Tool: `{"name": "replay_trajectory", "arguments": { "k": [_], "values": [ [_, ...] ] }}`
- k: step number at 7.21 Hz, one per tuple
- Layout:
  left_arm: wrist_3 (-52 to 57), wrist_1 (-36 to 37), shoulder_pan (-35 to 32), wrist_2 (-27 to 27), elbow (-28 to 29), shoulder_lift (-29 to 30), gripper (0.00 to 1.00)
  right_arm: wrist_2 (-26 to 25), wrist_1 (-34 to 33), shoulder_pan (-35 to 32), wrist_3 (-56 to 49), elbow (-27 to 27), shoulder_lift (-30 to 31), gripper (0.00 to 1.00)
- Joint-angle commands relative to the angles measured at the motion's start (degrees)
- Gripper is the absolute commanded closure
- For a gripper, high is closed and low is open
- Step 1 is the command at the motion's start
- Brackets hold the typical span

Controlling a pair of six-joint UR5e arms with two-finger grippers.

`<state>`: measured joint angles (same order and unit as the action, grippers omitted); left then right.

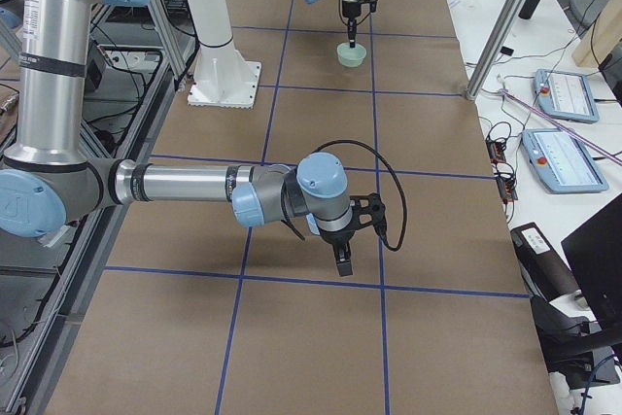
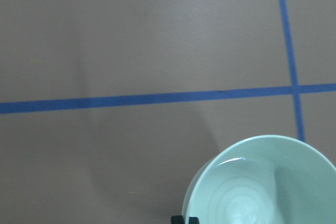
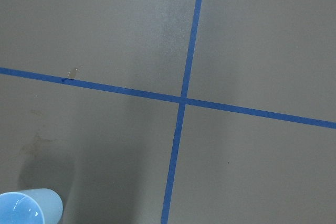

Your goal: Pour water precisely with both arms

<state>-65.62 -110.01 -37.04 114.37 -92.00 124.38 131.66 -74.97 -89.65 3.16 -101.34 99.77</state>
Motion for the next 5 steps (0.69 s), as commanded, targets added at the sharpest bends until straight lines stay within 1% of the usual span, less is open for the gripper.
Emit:
{"name": "replay_trajectory", "arguments": {
  "k": [1, 2, 3, 4, 5],
  "values": [
    [-4.15, 3.93, 6.34, -5.89, 6.87, 9.44, 1.0, 0.09, 0.0, 0.0, 0.1, 0.17, -0.01, 0.0],
    [-3.99, 3.4, 7.15, -6.52, 8.66, 10.17, 1.0, 0.09, 0.0, 0.0, 0.1, 0.17, -0.1, 0.0],
    [-3.82, 1.57, 7.07, -6.52, 8.94, 9.74, 1.0, 0.18, 0.0, 0.0, 0.18, 0.17, -0.1, 0.0],
    [-3.73, 1.21, 7.07, -6.52, 9.11, 9.74, 1.0, 0.18, 0.0, 0.0, 0.18, 0.17, -0.1, 0.0],
    [-3.64, 1.11, 6.89, -6.52, 9.12, 9.74, 0.64, 0.18, 0.0, 0.0, 0.18, 0.17, -0.19, 0.0]
  ]
}}
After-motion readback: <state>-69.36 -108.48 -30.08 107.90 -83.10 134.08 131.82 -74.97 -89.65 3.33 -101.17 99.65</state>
